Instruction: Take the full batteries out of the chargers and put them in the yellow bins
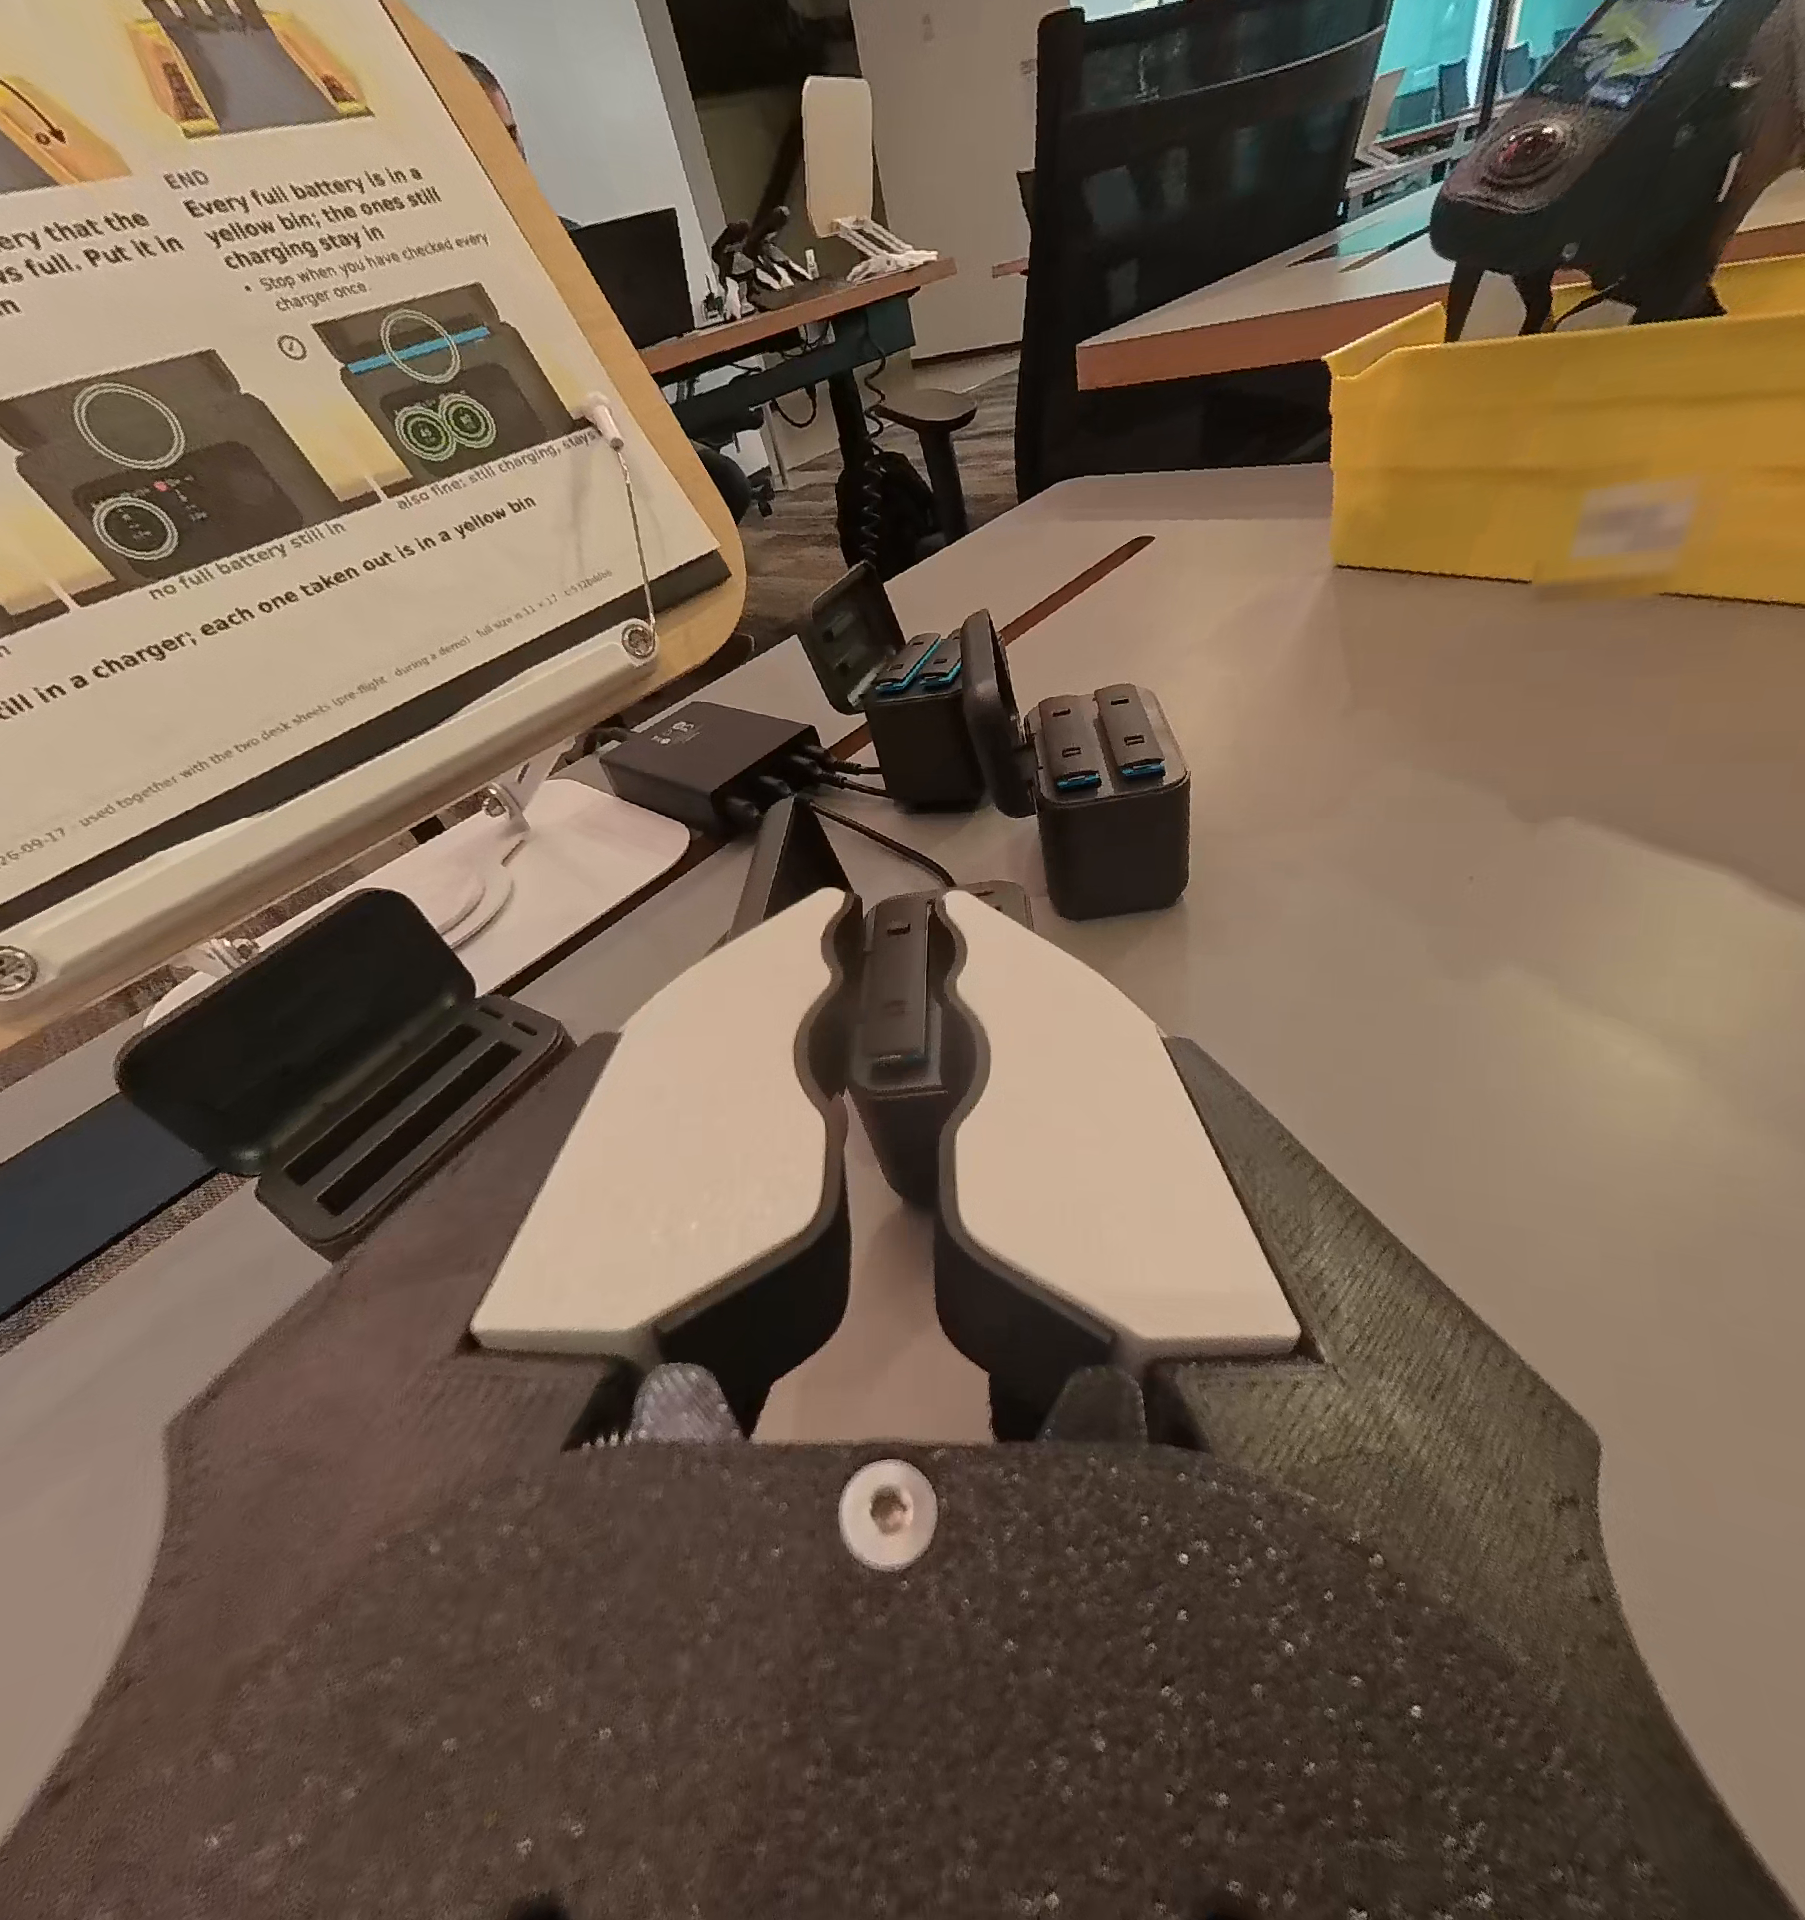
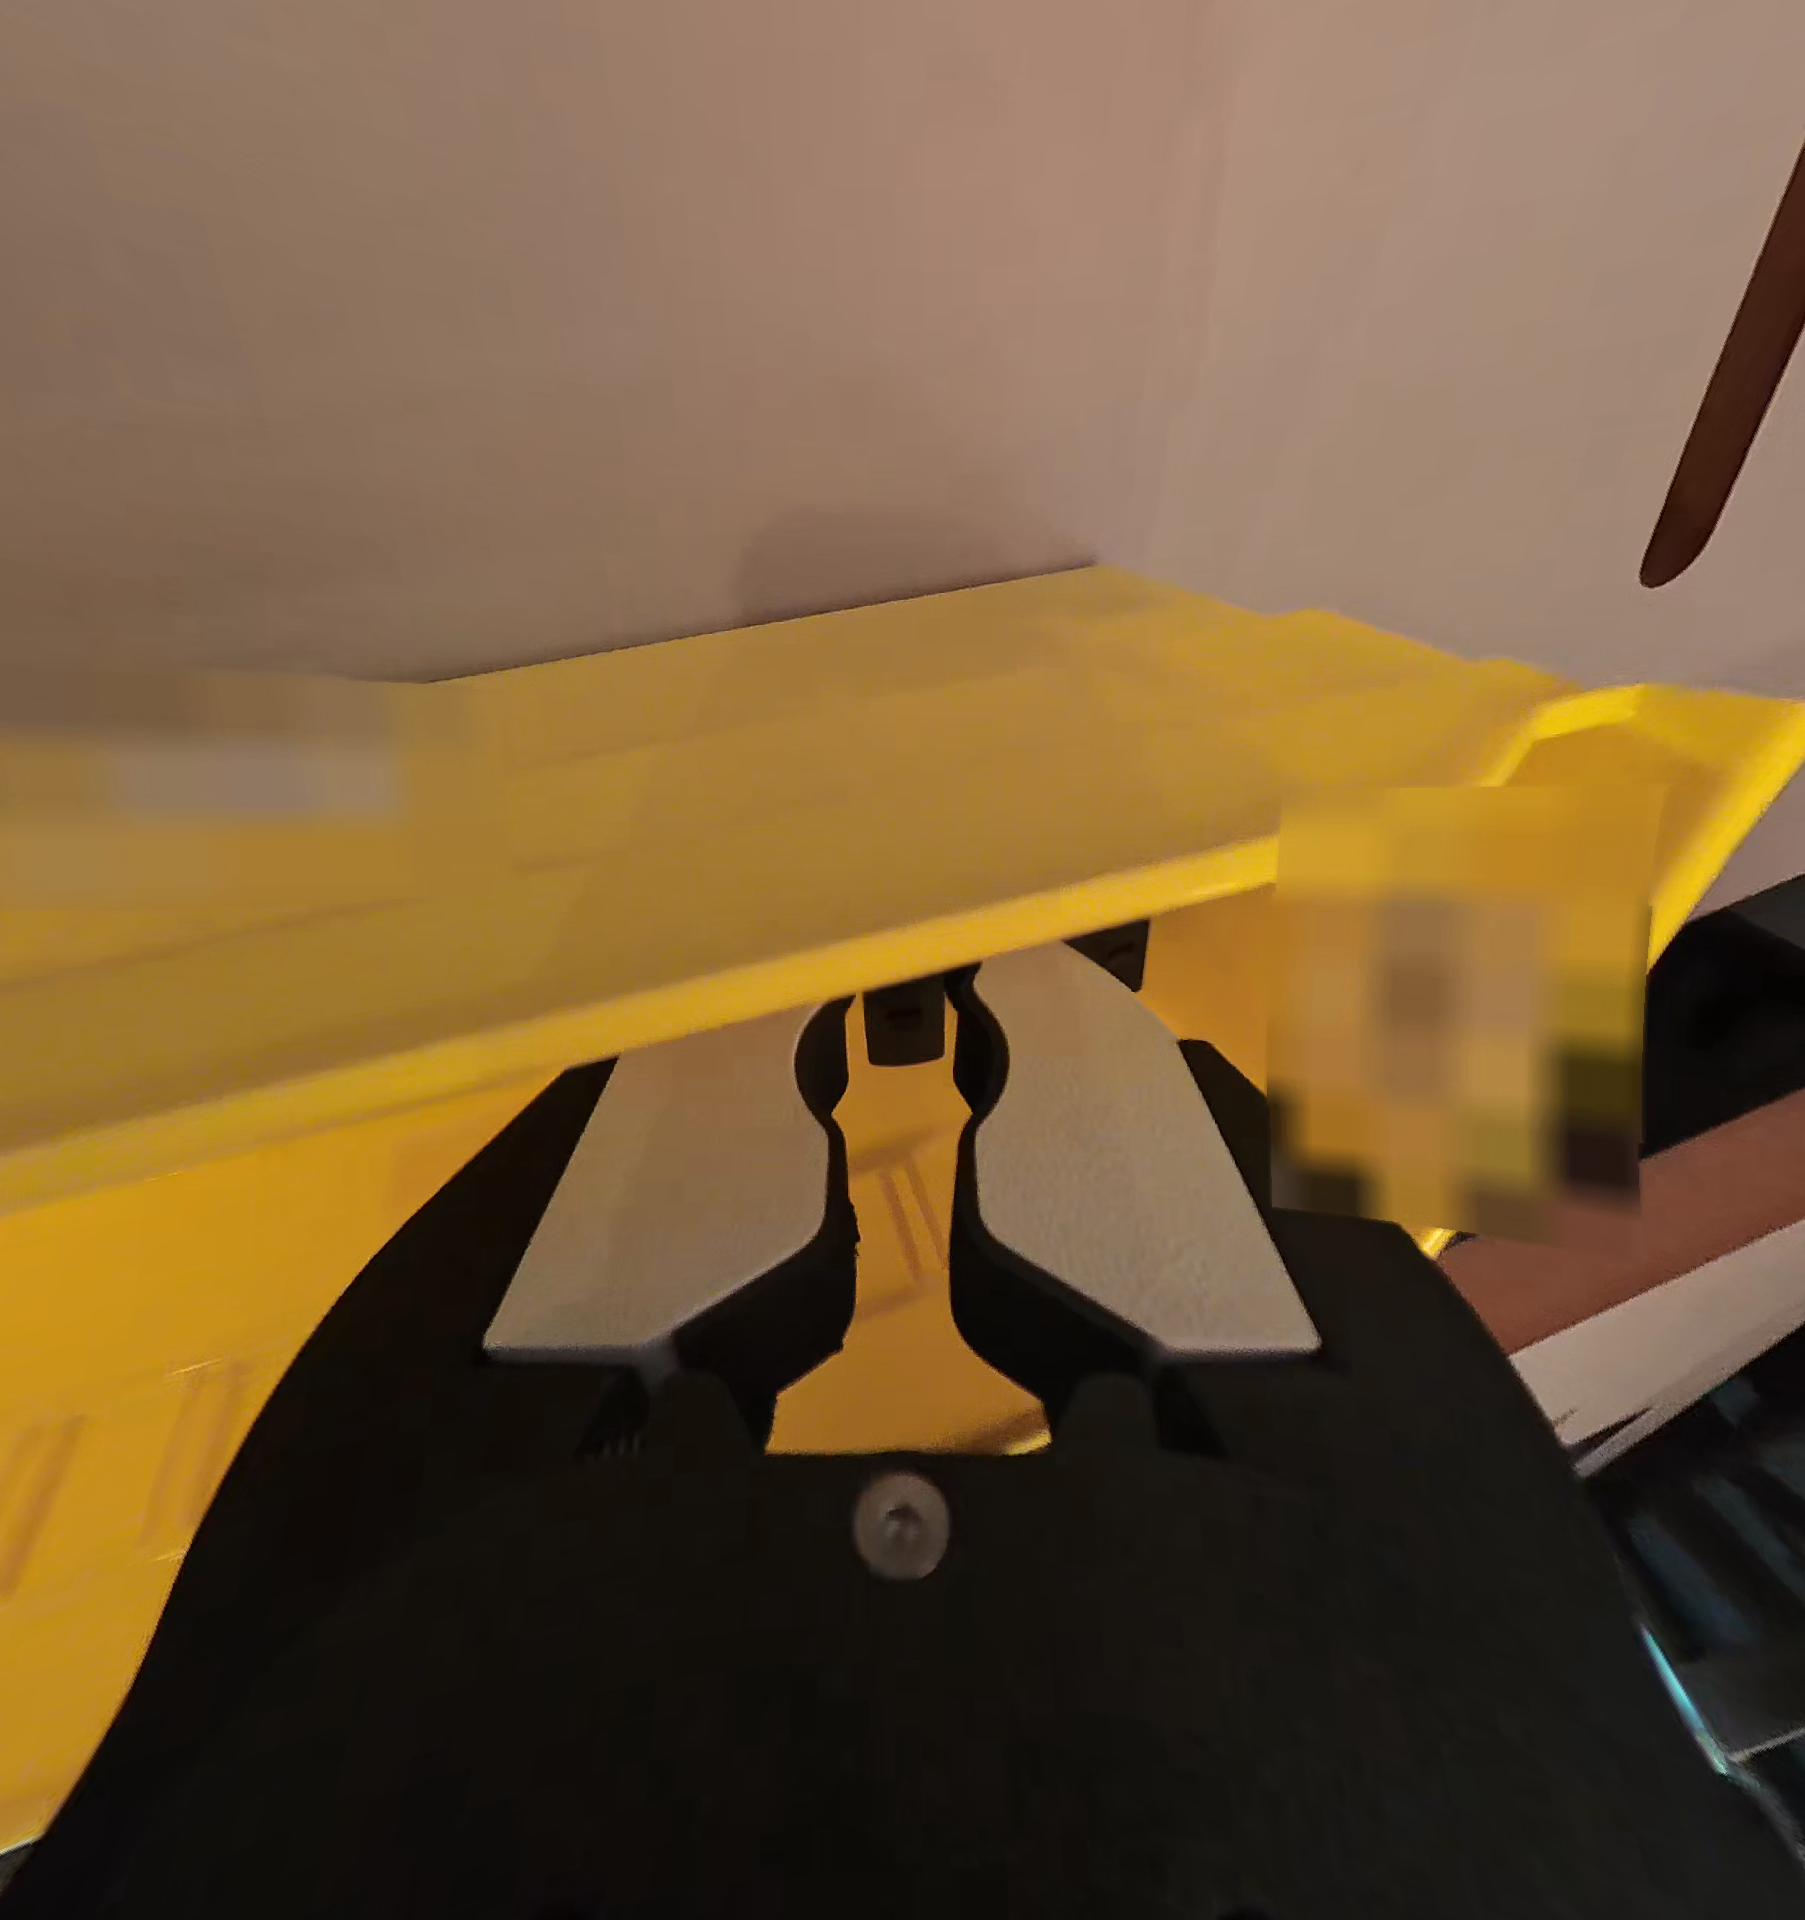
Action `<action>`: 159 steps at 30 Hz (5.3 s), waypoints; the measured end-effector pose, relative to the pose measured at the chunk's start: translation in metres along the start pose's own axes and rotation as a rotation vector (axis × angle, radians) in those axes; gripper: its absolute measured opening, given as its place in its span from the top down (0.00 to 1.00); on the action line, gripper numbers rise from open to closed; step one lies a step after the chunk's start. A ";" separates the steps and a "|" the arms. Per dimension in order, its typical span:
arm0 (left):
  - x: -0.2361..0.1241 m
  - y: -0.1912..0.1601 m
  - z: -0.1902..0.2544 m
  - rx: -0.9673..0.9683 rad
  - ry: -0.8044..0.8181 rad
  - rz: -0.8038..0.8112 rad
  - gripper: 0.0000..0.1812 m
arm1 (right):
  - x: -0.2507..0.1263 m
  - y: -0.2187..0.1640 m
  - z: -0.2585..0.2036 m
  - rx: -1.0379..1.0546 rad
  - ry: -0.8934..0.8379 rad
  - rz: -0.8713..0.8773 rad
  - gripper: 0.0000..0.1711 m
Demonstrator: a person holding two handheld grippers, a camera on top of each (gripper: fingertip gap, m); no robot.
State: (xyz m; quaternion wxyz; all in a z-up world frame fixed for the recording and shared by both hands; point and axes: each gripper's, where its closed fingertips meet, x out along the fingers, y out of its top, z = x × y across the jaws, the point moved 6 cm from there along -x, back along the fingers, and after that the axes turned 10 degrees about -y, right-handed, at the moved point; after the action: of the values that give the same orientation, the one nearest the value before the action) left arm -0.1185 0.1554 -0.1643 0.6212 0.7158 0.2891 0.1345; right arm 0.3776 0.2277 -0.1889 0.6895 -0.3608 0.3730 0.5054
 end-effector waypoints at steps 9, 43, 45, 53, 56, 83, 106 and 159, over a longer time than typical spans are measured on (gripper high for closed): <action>0.001 -0.004 -0.001 -0.001 -0.001 -0.018 0.93 | -0.005 0.001 0.011 -0.001 -0.018 -0.009 0.89; 0.018 -0.035 -0.003 -0.215 -0.025 -0.294 0.55 | -0.171 0.265 -0.023 0.588 -0.134 0.909 0.67; 0.022 -0.037 -0.002 -0.235 -0.001 -0.323 0.55 | -0.164 0.289 -0.037 0.641 -0.111 0.937 0.65; 0.036 -0.051 0.003 -0.228 0.029 -0.450 0.61 | -0.138 0.355 -0.077 0.838 0.039 0.944 0.62; 0.035 -0.051 0.004 -0.247 0.013 -0.449 0.67 | -0.126 0.368 -0.085 0.863 0.034 0.905 0.62; 0.032 -0.051 0.005 -0.233 -0.004 -0.475 0.71 | -0.098 0.394 -0.089 0.922 -0.024 0.861 0.66; 0.033 -0.054 0.003 -0.261 -0.042 -0.483 0.71 | -0.098 0.392 -0.087 0.954 -0.025 0.888 0.67; -0.004 0.048 0.049 0.095 -0.260 0.179 0.94 | -0.212 0.304 -0.105 0.730 0.239 1.208 0.63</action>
State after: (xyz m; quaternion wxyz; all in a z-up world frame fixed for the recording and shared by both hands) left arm -0.0831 0.1103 -0.1267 0.6044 0.7787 0.1474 0.0816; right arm 0.0233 0.1153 -0.0879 0.3202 0.1095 0.7259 0.5988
